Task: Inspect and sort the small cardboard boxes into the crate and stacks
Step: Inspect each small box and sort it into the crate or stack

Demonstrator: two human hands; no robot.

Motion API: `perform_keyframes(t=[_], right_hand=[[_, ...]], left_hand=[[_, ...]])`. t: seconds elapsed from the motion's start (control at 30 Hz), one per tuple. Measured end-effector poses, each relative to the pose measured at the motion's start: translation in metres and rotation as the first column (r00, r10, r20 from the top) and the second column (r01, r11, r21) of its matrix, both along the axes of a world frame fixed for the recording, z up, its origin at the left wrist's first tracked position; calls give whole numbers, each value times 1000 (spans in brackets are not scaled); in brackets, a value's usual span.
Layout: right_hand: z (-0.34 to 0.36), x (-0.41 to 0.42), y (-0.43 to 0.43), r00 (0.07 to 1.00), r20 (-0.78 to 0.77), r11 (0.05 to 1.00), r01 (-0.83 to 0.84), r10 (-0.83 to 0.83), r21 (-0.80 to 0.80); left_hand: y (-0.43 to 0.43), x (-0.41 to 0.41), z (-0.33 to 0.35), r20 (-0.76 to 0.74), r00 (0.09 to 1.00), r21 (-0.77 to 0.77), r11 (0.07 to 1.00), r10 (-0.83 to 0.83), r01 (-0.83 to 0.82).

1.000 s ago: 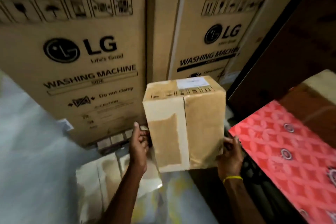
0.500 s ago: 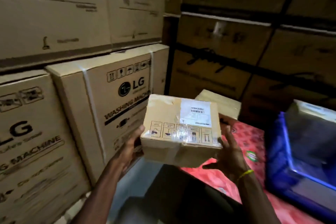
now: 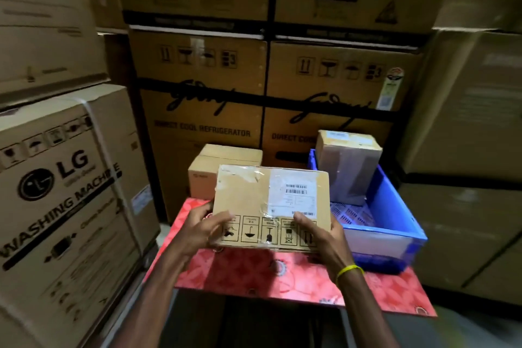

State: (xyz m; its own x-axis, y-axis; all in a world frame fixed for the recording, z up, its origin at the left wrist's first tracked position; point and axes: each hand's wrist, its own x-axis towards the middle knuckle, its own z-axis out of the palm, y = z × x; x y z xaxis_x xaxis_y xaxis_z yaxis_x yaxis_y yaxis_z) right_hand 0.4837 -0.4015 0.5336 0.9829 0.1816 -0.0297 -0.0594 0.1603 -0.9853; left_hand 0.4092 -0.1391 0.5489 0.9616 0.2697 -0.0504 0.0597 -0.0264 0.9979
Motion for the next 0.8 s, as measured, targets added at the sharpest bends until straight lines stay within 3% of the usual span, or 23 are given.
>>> perform_keyframes(t=[0.1, 0.2, 0.37, 0.63, 0.8], right_hand=[[-20, 17, -15, 999, 18, 995, 42, -41, -89], [-38, 27, -24, 996, 4, 990, 89, -89, -106], [-49, 35, -33, 994, -35, 988, 101, -106, -117], [-48, 51, -37, 1000, 9, 997, 18, -17, -79], [-37, 58, -28, 989, -145, 996, -28, 41, 90]], left_hand=[[-38, 21, -9, 33, 991, 90, 987, 133, -135], [-60, 33, -22, 22, 958, 274, 919, 287, -282], [-74, 45, -32, 44, 945, 380, 869, 325, -317], [-70, 49, -50, 102, 963, 204, 942, 250, -266], [-37, 42, -58, 157, 975, 244, 950, 158, -193]])
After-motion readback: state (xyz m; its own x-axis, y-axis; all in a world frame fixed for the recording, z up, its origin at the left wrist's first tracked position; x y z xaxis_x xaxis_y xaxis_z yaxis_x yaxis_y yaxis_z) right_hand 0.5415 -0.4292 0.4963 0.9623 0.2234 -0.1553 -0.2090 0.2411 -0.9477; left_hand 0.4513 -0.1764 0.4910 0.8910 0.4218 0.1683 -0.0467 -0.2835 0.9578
